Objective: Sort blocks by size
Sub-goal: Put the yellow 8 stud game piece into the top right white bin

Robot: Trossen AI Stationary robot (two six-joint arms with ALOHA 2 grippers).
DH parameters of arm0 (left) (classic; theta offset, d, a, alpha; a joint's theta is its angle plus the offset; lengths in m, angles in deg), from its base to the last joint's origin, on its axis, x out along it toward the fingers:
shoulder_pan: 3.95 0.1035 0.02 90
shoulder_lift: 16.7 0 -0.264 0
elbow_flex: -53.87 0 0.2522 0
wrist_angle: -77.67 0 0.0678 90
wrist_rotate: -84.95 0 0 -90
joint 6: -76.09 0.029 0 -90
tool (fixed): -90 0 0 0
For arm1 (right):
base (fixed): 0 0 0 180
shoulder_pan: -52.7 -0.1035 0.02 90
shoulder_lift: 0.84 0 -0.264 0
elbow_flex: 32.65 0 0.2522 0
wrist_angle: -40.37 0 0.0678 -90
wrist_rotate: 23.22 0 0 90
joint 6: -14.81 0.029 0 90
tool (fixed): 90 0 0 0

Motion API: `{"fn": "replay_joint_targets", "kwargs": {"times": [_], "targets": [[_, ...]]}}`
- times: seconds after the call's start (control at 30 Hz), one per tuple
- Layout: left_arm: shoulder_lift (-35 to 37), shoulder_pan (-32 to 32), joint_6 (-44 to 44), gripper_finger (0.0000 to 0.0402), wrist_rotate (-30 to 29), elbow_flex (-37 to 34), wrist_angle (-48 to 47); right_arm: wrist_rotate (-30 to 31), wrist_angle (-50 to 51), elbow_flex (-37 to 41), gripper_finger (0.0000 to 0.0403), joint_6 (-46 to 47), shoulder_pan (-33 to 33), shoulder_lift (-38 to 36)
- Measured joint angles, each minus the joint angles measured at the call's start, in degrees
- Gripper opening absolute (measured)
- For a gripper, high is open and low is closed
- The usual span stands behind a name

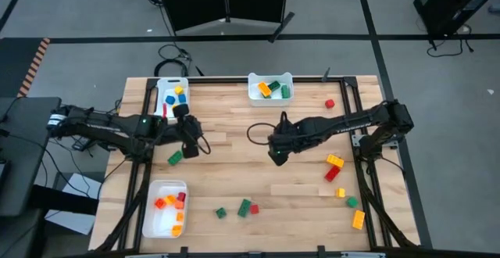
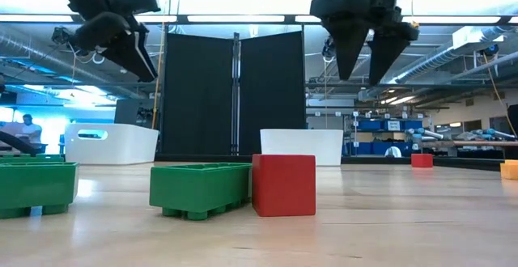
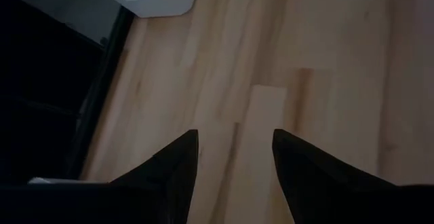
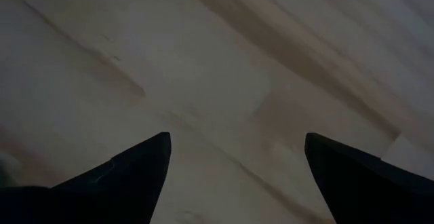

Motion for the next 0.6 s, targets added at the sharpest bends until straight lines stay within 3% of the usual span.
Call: {"fn": "replay_joint_targets", "kwargs": {"times": [0.13, 0.37, 0.6], "targets": [[0.0, 2.3, 3.1, 0.0198, 1.3, 0.0, 1.6, 0.0, 0.2, 0.0, 0.0352, 4.5, -1.9, 0.0], [0.4, 8.6, 8.7, 0.0198, 13.3, -2.5, 8.9, -1.2, 6.0, 0.0, 0.0335, 12.9, -4.6, 0.2], [3.1, 13.2, 6.0, 0.0198, 17.3, -5.9, 11.9, -5.5, 16.4, 0.1, 0.0301, 15.8, -4.5, 0.2]]}}
